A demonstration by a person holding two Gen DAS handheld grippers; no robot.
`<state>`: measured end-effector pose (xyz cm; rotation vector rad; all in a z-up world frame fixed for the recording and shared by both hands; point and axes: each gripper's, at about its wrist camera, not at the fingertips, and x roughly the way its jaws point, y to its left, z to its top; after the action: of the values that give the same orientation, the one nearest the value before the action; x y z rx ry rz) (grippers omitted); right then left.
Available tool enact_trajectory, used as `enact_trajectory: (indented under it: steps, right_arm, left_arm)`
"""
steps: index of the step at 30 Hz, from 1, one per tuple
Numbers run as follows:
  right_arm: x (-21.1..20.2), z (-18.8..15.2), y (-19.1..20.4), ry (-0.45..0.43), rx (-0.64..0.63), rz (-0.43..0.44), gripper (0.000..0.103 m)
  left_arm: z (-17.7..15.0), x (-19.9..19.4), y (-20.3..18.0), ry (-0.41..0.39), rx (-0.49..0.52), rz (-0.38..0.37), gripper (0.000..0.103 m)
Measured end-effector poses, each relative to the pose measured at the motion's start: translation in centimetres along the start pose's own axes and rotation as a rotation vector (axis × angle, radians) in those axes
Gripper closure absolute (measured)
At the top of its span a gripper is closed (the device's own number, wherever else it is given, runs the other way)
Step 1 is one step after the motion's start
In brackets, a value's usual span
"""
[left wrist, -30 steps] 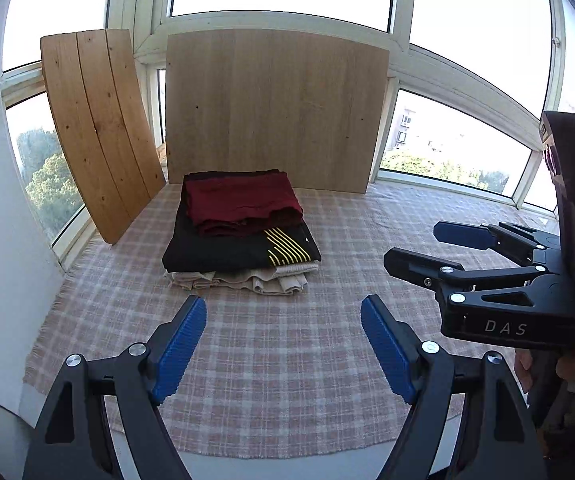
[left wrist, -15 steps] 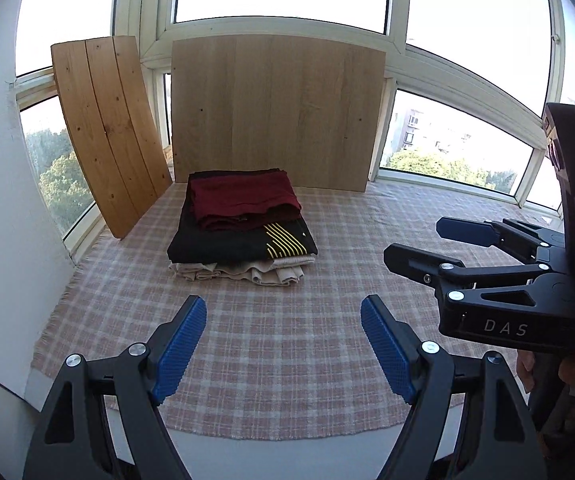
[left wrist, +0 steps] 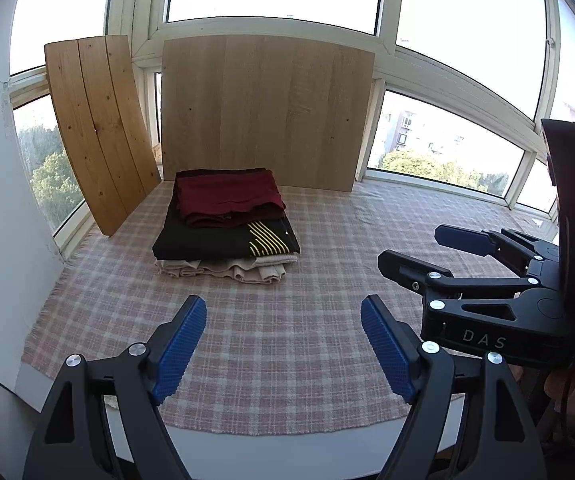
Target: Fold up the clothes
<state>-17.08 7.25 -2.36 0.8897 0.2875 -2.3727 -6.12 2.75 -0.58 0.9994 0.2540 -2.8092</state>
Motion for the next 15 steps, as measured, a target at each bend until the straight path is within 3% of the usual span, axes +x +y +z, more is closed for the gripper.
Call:
enact_trajectory:
  steps: [15]
  right_arm:
    - [0.5,-0.3,-1.2,0.013,0.029,-0.026,0.027]
  left_arm:
    - [0.4,0.9,-0.1,0.006,0.018,-0.006,0.025]
